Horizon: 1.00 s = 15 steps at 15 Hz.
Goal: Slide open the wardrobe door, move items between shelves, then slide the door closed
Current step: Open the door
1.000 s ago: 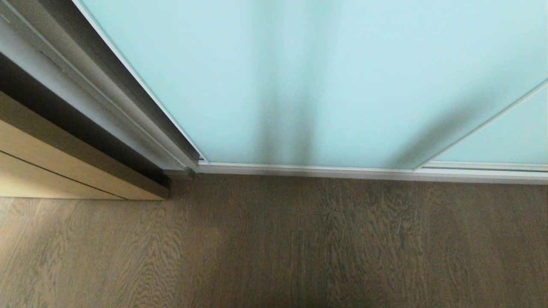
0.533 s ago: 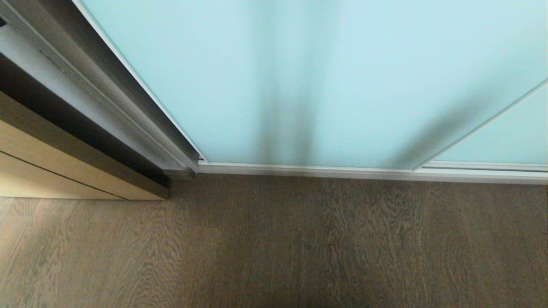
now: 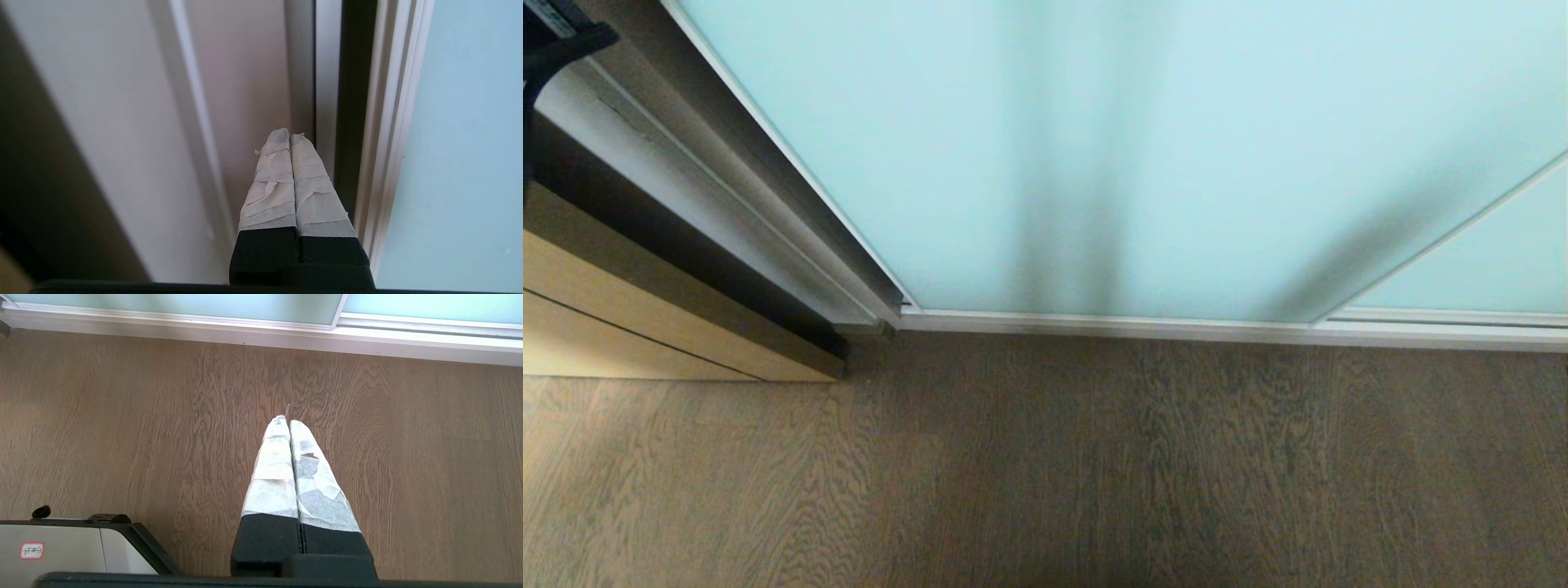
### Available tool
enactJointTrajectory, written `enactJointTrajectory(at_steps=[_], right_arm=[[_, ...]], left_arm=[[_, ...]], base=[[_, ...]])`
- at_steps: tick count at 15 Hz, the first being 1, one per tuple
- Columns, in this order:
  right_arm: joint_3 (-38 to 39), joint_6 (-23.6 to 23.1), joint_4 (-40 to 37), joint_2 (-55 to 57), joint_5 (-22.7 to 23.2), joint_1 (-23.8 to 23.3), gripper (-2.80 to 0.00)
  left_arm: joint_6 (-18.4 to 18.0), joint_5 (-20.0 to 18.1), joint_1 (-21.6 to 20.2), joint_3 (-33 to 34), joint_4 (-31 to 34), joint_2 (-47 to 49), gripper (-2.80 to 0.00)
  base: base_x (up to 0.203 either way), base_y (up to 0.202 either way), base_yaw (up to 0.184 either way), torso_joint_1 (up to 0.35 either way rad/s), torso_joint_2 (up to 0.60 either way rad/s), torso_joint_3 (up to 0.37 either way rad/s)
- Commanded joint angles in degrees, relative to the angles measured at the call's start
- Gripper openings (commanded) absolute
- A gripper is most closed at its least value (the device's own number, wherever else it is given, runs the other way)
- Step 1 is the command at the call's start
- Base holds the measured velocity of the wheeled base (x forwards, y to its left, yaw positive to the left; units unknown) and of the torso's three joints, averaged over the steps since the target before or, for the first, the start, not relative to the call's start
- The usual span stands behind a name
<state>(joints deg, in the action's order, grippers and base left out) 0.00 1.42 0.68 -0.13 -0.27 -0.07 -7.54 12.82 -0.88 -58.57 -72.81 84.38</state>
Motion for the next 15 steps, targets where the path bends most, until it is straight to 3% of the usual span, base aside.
enactJointTrajectory(at_steps=[1,5,15], right_arm=[[0.00,-0.01,0.02,0.13,0.00,-0.01,-2.80],[0.00,-0.01,0.02,0.13,0.00,-0.01,-2.80],[0.00,-0.01,0.02,0.13,0.00,0.03,-2.80]], left_arm=[[-0.33,0.10,1.67,-0.31,-0.75,1.89,-2.80],[-1.97,0.19,5.76,-0.43,-0.76,2.60,-2.80],[-1.36,0.40,4.32,-11.84,-1.46,13.95,-2.80]], base=[[0.000,0.000,0.000,0.000,0.00,0.000],[0.000,0.000,0.000,0.000,0.00,0.000],[0.000,0.000,0.000,0.000,0.00,0.000]])
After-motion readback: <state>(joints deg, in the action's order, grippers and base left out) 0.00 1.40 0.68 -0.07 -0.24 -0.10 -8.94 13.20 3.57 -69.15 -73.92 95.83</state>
